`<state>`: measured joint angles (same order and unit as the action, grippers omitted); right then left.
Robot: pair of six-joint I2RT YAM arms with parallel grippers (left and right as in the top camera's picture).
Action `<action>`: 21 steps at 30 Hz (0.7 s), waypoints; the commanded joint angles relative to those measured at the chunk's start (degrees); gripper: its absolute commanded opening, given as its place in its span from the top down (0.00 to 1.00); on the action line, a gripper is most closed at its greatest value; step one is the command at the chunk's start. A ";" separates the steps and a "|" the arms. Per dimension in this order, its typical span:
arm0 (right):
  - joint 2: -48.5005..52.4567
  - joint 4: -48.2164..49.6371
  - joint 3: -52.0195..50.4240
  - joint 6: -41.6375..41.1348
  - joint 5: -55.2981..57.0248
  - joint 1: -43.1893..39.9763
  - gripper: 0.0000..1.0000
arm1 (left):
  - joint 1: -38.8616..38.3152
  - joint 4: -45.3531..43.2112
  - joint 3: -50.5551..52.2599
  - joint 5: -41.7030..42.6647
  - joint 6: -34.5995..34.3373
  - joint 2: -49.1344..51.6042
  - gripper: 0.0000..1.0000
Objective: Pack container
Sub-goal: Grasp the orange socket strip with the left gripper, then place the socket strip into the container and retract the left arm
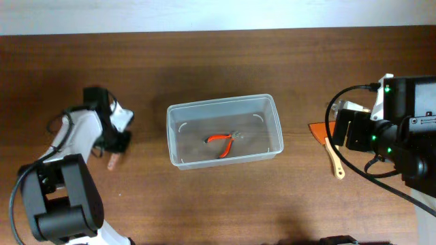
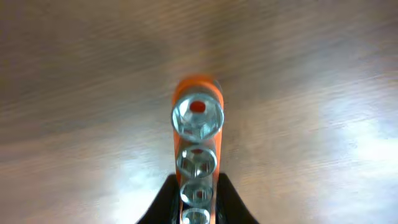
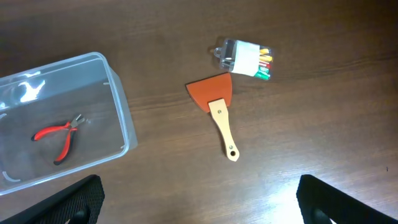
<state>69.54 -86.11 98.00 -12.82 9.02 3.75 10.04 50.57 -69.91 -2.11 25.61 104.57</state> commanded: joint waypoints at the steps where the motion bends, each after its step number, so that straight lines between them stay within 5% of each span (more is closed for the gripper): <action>1: -0.09 0.20 0.39 0.57 0.96 0.26 0.01 | -1.09 3.72 -10.69 4.52 -3.54 -4.11 0.98; 7: -0.07 0.22 0.39 0.55 0.96 0.26 0.01 | -11.58 9.75 -20.61 4.72 -3.48 -8.00 0.98; 16: -0.07 0.26 0.39 0.55 0.96 0.26 0.01 | -33.38 10.60 -20.87 1.62 0.46 -7.63 0.98; 21: -0.07 0.39 0.39 0.57 0.96 0.26 0.01 | -38.73 10.64 -20.37 -0.24 1.07 -4.11 0.98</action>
<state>69.54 -85.93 98.00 -12.80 9.02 3.75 -27.44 61.10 -90.70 -0.27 25.06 97.73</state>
